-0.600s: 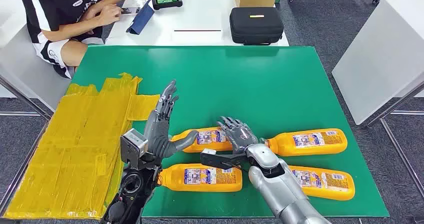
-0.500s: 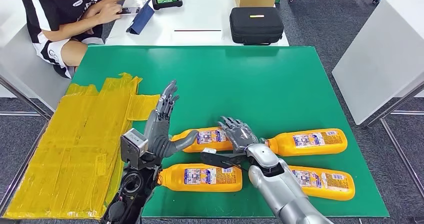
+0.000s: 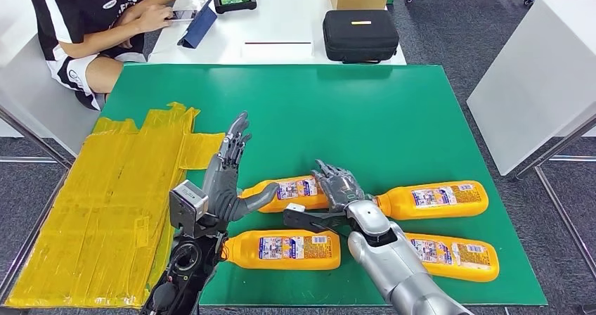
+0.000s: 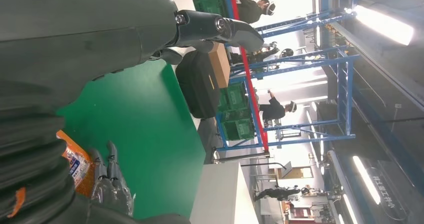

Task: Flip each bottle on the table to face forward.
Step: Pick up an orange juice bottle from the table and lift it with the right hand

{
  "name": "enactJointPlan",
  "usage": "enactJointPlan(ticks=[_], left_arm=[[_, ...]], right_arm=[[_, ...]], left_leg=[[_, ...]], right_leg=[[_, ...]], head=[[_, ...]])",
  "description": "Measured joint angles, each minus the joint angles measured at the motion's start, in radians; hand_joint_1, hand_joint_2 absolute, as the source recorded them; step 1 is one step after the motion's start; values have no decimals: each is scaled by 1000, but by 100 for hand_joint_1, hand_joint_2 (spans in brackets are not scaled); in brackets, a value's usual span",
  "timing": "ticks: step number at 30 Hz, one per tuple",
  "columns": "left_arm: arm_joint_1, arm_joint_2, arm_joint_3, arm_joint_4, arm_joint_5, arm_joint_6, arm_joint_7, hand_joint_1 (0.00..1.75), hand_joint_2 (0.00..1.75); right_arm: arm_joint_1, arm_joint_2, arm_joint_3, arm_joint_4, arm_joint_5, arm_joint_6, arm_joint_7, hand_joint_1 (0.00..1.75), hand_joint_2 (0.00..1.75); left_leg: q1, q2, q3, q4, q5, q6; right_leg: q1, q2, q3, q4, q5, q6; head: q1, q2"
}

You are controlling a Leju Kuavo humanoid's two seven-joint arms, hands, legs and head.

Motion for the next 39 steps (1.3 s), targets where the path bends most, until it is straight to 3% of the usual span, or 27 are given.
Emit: enactJointPlan(ticks=[2, 5, 17, 23, 31, 36, 39], left_arm=[[0, 0, 0, 0, 0, 0, 0, 0, 175], [0, 0, 0, 0, 0, 0, 0, 0, 175], [-3, 0, -8, 16, -1, 6, -5, 0, 175], [-3, 0, -14, 22, -1, 29, -11, 0, 175], [-3, 0, -18, 22, -1, 33, -11, 0, 175], [-2, 0, -24, 22, -1, 49, -9, 0, 175], [0, 1, -25, 20, -1, 60, -7, 0, 175]], right_arm=[[0, 1, 0, 1, 3, -11, 5, 167, 175], [7, 1, -2, -7, 4, -42, 12, 175, 175], [97, -4, -83, -201, -95, -180, -18, 175, 175], [147, 0, -147, -316, -258, -284, -110, 175, 175], [175, 5, -188, -384, -304, -302, -136, 175, 175], [205, 20, -228, -445, -572, -384, -250, 175, 175], [225, 28, -259, -483, -729, -376, -289, 175, 175]], left_leg=[[0, 0, 0, 0, 0, 0], [0, 0, 0, 0, 0, 0], [0, 0, 0, 0, 0, 0], [0, 0, 0, 0, 0, 0], [0, 0, 0, 0, 0, 0], [0, 0, -1, 0, 0, 0], [0, 0, -1, 0, 0, 0]], right_leg=[[0, 0, 0, 0, 0, 0], [0, 0, 0, 0, 0, 0], [0, 0, -1, 0, 0, 0], [0, 0, -1, 0, 0, 0], [0, 0, -1, 0, 0, 0], [0, 0, -1, 0, 0, 0], [0, 0, -1, 0, 0, 0]], head=[[0, 0], [0, 0], [0, 0], [0, 0], [0, 0], [0, 0], [0, 0]])
